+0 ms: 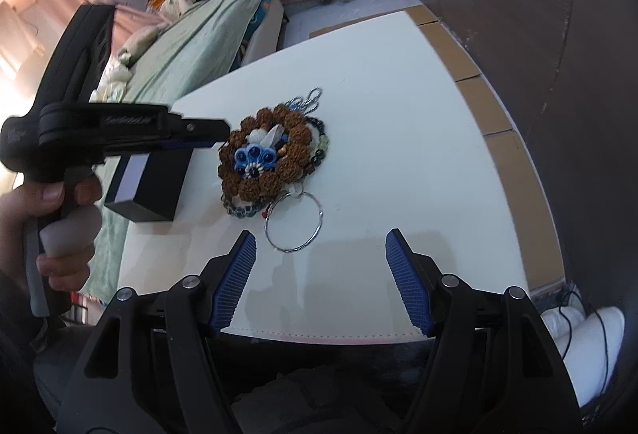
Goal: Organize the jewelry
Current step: 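Close the left gripper on the brown bead bracelet and lift it, then carry the brown bead bracelet into the black box while the right gripper grasps the silver hoop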
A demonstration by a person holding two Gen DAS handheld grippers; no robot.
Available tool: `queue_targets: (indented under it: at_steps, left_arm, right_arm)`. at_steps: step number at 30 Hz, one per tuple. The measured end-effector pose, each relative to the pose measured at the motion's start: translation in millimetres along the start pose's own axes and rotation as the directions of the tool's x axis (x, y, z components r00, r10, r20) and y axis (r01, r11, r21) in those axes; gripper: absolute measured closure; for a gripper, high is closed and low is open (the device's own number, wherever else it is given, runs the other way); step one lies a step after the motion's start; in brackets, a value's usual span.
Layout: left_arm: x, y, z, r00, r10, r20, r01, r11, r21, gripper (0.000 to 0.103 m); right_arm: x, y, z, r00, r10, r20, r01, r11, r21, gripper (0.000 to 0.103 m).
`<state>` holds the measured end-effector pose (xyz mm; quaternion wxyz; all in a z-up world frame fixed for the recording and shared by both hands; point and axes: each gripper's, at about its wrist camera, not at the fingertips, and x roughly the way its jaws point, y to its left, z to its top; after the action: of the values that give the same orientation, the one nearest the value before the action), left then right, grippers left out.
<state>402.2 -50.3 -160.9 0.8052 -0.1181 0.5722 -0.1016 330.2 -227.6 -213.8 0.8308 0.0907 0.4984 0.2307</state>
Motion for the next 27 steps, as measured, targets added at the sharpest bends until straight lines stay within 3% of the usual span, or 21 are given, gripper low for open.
queue_targets:
  at_steps: [3, 7, 11, 22, 27]
  left_arm:
    - [7, 4, 0, 1.0, 0.003, -0.013, -0.003, 1.0, -0.022, 0.082]
    - [18, 10, -3, 0.999, 0.008, -0.042, -0.01, 0.999, -0.043, 0.082]
    - [23, 16, -5, 0.997, -0.045, -0.067, 0.04, 0.996, -0.076, 0.083]
    - [-31, -2, -6, 0.995, -0.09, 0.049, 0.091, 0.996, -0.026, 0.086]
    - [-63, -9, -4, 0.99, -0.099, 0.101, 0.1, 0.995, -0.003, 0.086]
  right_arm:
    - [9, 6, 0, 1.0, -0.011, -0.028, 0.01, 0.999, -0.042, 0.034]
    - [20, 17, -1, 0.998, -0.03, -0.055, 0.024, 0.994, -0.108, 0.025]
    - [30, 28, 1, 0.996, -0.054, -0.067, 0.042, 0.985, -0.168, 0.023]
    - [67, 48, 10, 0.985, -0.11, -0.133, 0.066, 0.952, -0.297, 0.024]
    - [76, 52, 6, 0.975, -0.183, -0.128, 0.13, 0.93, -0.345, 0.038]
